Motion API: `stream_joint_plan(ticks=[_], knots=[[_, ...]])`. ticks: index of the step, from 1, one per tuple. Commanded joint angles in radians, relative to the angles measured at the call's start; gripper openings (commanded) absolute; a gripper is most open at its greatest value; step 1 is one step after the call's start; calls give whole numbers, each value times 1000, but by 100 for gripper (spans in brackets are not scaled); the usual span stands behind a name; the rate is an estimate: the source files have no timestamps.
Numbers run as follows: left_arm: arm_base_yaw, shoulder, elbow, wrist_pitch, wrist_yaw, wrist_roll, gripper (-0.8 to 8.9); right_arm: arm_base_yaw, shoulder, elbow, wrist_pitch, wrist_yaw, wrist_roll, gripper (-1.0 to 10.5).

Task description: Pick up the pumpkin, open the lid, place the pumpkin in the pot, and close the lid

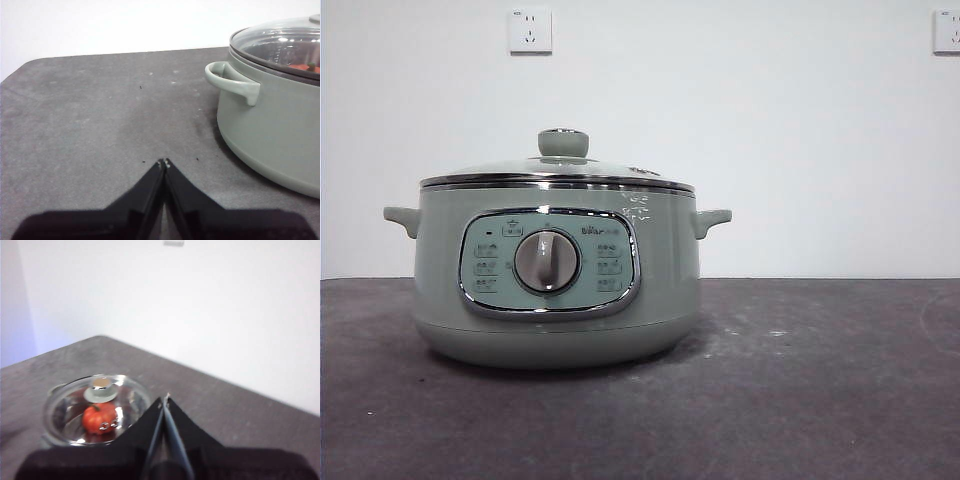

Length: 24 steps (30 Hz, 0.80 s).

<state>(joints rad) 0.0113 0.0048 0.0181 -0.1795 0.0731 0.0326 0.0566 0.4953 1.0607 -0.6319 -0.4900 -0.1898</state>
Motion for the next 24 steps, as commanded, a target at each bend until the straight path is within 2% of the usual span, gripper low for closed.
stream_joint_plan(ticks=[1,6,11,15,18,24], knots=[[3,-2,-16,0,5,-7,-2,-5,-76,-203,136,13,23,1],[3,-2,-16,0,5,-7,-2,-5,-200,-463,290,193,118,1],[3,-2,-16,0,5,-7,-2,-3,-313,-666,404,280,163,1],[3,-2,-16,0,5,-7,-2,-1,-389,-799,472,386,224,1],[3,-2,-16,0,5,-7,-2,-1,-425,-890,544,421,259,1],[3,-2,-16,0,5,-7,-2,-1,-475,-994,561,418,260,1]])
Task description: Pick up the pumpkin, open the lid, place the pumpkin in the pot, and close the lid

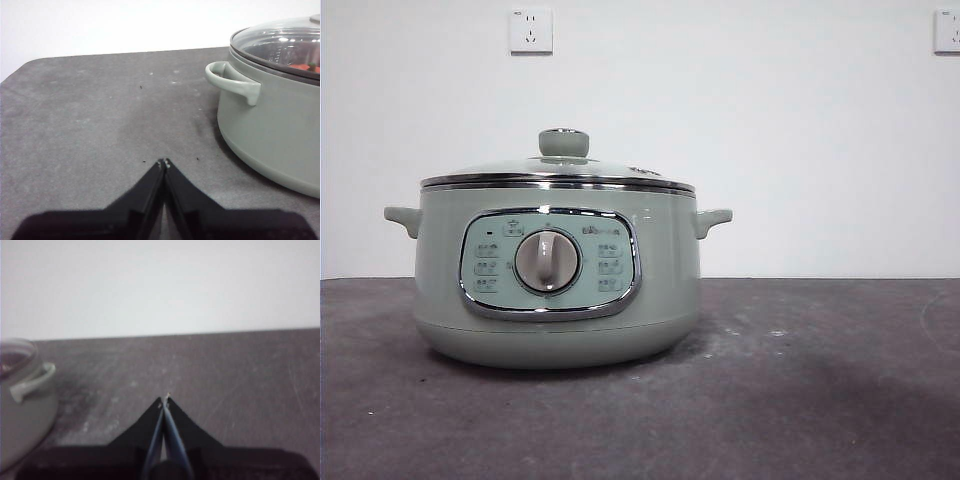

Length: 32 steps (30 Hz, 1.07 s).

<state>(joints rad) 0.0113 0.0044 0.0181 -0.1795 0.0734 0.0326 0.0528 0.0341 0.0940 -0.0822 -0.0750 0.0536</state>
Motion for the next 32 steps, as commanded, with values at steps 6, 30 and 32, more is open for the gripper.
stream_joint_plan(ticks=[6,30,32], knots=[[3,-2,-16,0,5,-7,-2,3,-33,-69,5,2,17,1],[3,-2,-16,0,5,-7,-2,2,-21,-87,-98,7,50,1],[3,-2,-16,0,5,-7,-2,2,-21,-87,-98,7,50,1]])
